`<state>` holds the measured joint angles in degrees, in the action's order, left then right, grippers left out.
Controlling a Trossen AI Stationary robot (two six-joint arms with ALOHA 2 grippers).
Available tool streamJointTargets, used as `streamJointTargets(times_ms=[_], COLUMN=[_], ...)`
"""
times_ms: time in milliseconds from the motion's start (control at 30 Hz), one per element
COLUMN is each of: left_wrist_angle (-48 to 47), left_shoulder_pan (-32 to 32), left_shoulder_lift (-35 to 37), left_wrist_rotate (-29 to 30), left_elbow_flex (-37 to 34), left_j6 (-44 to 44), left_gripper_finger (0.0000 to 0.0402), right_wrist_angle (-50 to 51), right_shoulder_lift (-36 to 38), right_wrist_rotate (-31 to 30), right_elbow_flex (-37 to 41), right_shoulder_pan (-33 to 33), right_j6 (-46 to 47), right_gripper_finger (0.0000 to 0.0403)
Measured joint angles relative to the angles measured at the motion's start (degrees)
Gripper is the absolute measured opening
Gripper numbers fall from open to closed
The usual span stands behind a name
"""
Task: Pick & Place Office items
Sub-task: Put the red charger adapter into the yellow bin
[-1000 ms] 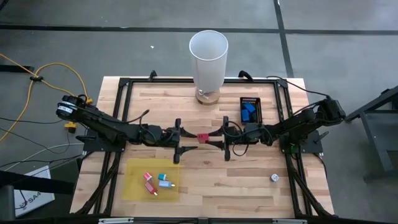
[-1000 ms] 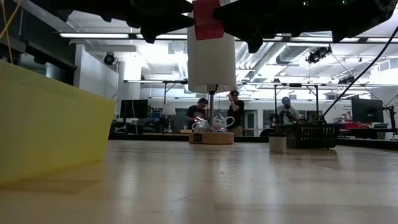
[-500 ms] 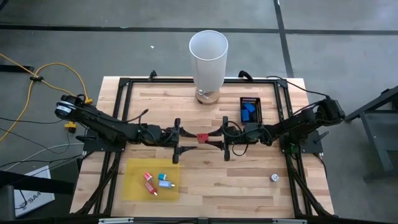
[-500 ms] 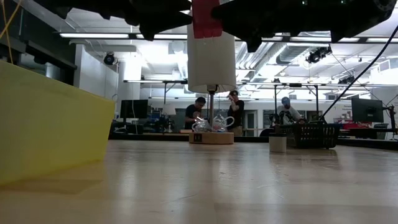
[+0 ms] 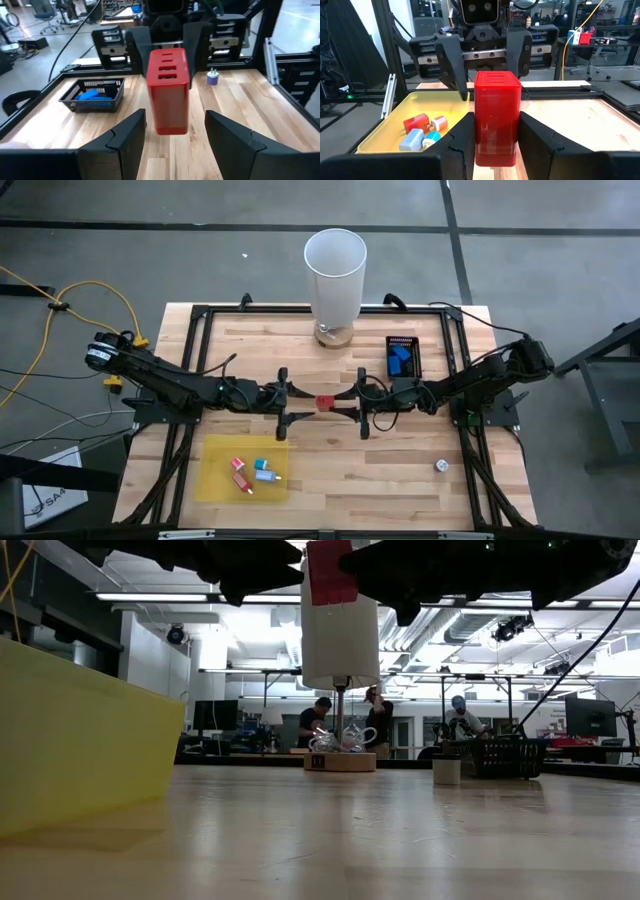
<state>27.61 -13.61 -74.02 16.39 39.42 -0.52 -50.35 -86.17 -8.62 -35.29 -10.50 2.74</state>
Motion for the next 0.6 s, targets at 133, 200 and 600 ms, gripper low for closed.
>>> streamJointTargets(times_ms=[133, 200, 600], left_wrist_angle=[-0.08, -0.10, -0.13], left_shoulder_pan=[0.00, 0.00, 1.62], left_shoulder_lift=[0.00, 0.00, 0.00], left_wrist_rotate=[0.36, 0.36, 0.37], left_elbow_flex=[0.00, -0.02, -0.09], left_j6=[0.13, 0.12, 0.85], left_gripper_finger=[0.0199, 0.0199, 0.0199], right_wrist_angle=[-0.04, -0.02, -0.06], right_shoulder_lift=[0.02, 0.02, 0.03], right_wrist_rotate=[-0.03, -0.09, -0.37], right_elbow_flex=[0.00, 0.07, 0.11], right_shoulder_pan=[-0.01, 0.00, -0.81], right_j6=[0.00, 0.00, 0.00], right_gripper_finger=[0.0110, 0.0110, 0.0110])
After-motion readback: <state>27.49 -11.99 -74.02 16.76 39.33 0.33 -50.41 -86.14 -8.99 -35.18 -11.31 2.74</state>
